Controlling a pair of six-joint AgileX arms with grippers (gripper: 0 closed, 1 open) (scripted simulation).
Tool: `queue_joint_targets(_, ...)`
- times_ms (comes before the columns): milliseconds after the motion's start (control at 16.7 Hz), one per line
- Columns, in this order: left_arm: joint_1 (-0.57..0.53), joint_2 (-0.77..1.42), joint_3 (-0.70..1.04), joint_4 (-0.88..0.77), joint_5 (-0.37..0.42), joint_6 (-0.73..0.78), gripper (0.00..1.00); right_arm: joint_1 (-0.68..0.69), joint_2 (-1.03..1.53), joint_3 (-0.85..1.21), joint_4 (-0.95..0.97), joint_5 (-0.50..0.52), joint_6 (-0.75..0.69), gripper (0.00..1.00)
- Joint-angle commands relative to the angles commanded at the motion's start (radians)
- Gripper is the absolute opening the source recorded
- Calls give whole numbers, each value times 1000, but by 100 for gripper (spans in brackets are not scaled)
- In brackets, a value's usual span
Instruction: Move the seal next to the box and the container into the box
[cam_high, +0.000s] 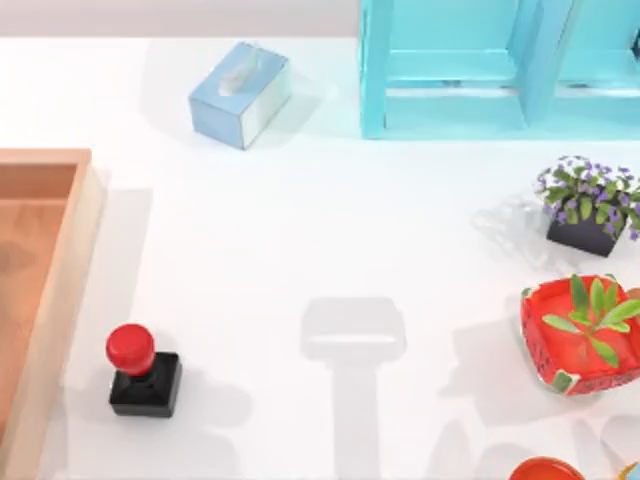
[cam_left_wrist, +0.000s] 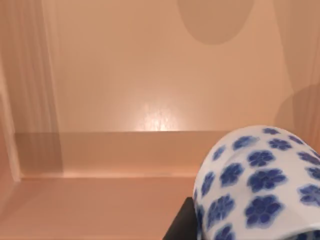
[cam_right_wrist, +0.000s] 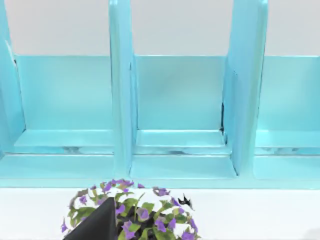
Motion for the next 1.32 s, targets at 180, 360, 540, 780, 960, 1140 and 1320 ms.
queue_joint_targets(180,-4,1,3,-2,-2,1,0,0,0,0,0,0,0,100)
queue_joint_targets(360,-3,11,-30,37,-1,1,0,0,0,0,0,0,0,100)
queue_joint_targets(540,0,30,-94,124,-1,3,0,0,0,0,0,0,0,100)
queue_joint_targets(780,4,60,-183,249,0,5,0,0,0,0,0,0,0,100)
queue_joint_targets(960,5,67,-206,273,0,6,0,0,0,0,0,0,0,100)
queue_joint_targets(1140,5,67,-206,273,0,6,8,0,0,0,0,0,0,100)
queue_joint_targets(1320,5,67,-206,273,0,6,30,0,0,0,0,0,0,100)
